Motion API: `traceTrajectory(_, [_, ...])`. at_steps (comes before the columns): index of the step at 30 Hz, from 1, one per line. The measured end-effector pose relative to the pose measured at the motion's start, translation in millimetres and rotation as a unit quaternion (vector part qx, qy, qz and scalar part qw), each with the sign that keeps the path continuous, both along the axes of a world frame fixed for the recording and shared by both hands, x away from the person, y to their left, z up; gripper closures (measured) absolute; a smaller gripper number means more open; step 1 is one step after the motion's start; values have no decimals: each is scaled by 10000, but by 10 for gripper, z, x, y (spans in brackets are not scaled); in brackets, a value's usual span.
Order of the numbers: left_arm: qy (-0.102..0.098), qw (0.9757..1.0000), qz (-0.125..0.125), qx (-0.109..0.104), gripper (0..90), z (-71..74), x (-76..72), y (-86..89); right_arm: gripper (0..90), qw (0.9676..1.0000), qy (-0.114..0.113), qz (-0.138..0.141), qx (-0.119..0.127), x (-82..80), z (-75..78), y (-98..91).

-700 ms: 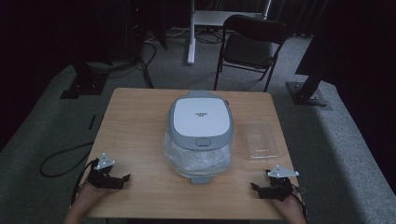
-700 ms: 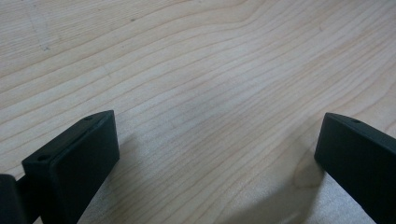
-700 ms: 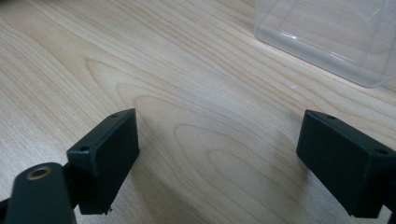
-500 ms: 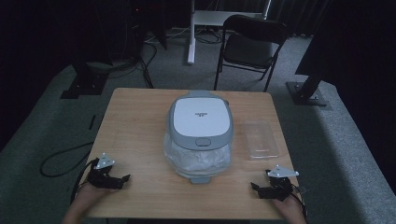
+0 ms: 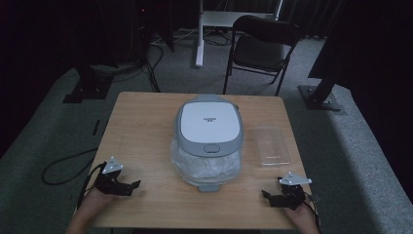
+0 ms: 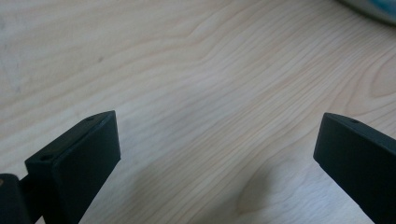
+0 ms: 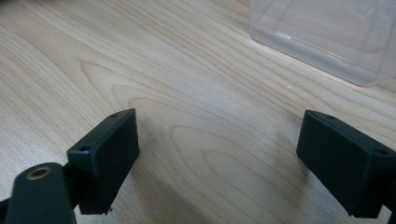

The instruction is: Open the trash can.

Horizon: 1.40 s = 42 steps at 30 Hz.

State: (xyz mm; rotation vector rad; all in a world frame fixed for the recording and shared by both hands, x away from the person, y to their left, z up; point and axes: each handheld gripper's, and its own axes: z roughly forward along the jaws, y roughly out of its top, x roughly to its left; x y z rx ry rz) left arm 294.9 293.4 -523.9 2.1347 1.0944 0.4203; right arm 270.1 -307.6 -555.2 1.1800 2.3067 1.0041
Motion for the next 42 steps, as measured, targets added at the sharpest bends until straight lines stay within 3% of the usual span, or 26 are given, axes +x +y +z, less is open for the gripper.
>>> traceTrajectory(4, [-134, 9997, -203, -59, 13, 185, 5, -112, 123, 10000, 0, -1, 0, 0, 0, 0])
traceTrajectory(12, [-324, 9983, -466, -131, 13, 372, 5, -261, 123, 10000, 1, -1, -1, 0, 0, 0])
traceTrajectory(25, [-718, 9923, -884, -490, 13, 769, -63, -485, 123, 10000, 1, -1, -1, 0, 0, 0])
traceTrajectory(26, [-814, 9900, -1017, -549, 13, 865, -80, -554, 123, 10000, 0, 0, -1, 0, 0, 0])
traceTrajectory(30, [-896, 9879, -1134, -572, 13, 948, -92, -623, 123, 10000, 0, 0, -2, 0, 0, 0])
traceTrajectory(34, [-1016, 9838, -1305, -694, 13, 1084, -112, -702, 123, 10000, 0, 0, -2, 0, 0, 0])
traceTrajectory(42, [-1212, 9782, -1504, -762, 13, 1290, -118, -815, 123, 10000, 0, 0, -1, 0, 0, 0])
